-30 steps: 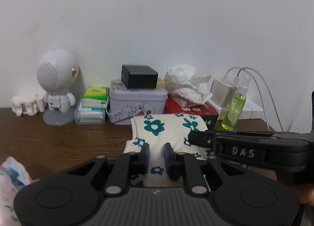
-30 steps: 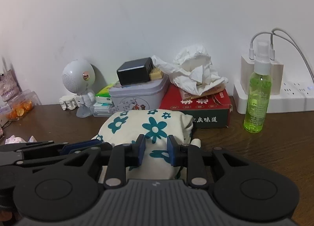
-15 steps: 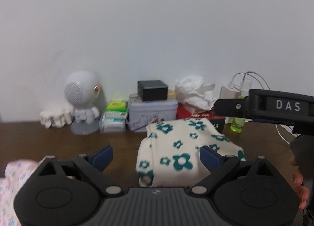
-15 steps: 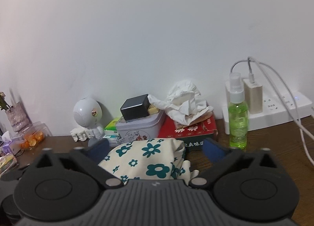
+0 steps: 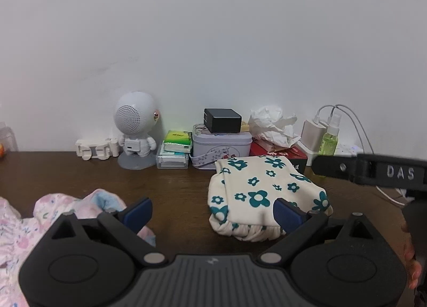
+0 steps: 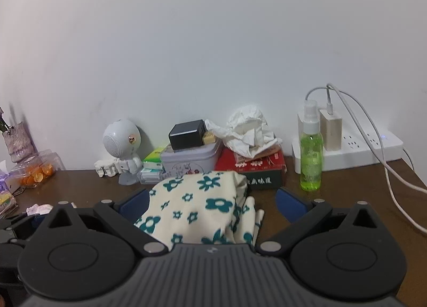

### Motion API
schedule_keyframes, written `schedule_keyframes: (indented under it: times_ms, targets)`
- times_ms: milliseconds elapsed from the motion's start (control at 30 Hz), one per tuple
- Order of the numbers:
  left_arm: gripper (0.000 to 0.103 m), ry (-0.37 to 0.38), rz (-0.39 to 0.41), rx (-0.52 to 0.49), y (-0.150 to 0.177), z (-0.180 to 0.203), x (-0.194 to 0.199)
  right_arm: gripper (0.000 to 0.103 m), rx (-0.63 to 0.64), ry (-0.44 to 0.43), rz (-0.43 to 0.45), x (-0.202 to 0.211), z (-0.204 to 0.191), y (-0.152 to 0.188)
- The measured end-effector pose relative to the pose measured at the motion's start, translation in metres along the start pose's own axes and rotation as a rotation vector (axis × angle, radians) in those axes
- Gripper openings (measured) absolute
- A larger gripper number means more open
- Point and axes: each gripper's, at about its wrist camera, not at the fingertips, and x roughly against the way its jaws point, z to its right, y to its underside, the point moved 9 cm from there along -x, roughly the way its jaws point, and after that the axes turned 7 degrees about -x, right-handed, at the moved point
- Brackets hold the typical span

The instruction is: Fold clothes

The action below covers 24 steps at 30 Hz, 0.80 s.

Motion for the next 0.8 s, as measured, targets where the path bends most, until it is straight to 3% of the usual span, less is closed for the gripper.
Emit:
schedule_keyframes:
  times_ms: [333,800]
  targets:
    - [0.099,0.001,0.025,0.126,0.0,-0.014,0.048,0.103,-0.01,0.014,-0.013,0.041,-0.002,0.022]
    - [0.099,-0.011,0.016,0.057,0.02,-0.007,0.131,0.103,0.057,0.027,-0.018,0.124,-0.032,0.05]
